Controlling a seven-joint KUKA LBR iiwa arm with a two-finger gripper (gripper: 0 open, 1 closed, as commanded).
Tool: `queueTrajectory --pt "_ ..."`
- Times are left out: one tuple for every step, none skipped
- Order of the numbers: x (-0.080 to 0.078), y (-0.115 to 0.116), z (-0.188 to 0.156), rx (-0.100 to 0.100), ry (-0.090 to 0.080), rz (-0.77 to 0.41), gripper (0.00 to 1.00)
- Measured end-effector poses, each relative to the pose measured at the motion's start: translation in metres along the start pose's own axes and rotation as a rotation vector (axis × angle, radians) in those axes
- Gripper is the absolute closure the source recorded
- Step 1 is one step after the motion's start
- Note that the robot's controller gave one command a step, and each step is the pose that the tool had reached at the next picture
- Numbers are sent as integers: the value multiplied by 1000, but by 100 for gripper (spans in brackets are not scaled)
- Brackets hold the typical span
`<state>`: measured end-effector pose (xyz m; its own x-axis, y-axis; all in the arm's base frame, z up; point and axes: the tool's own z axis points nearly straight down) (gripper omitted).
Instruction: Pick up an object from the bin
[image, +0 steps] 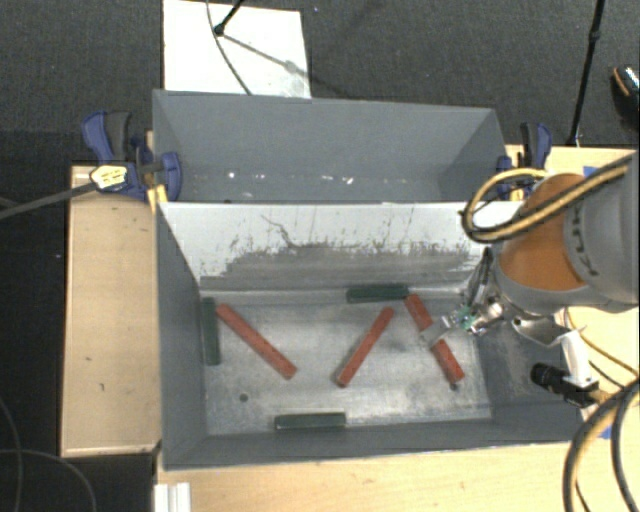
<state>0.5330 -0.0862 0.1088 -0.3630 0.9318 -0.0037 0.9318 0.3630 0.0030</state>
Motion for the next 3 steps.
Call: queueTrajectory --pt "-6 7 40 6 6 198 0" --pt "-13 7 38 -2 9 442 0" --pt "-17 2 39 6 4 442 100"
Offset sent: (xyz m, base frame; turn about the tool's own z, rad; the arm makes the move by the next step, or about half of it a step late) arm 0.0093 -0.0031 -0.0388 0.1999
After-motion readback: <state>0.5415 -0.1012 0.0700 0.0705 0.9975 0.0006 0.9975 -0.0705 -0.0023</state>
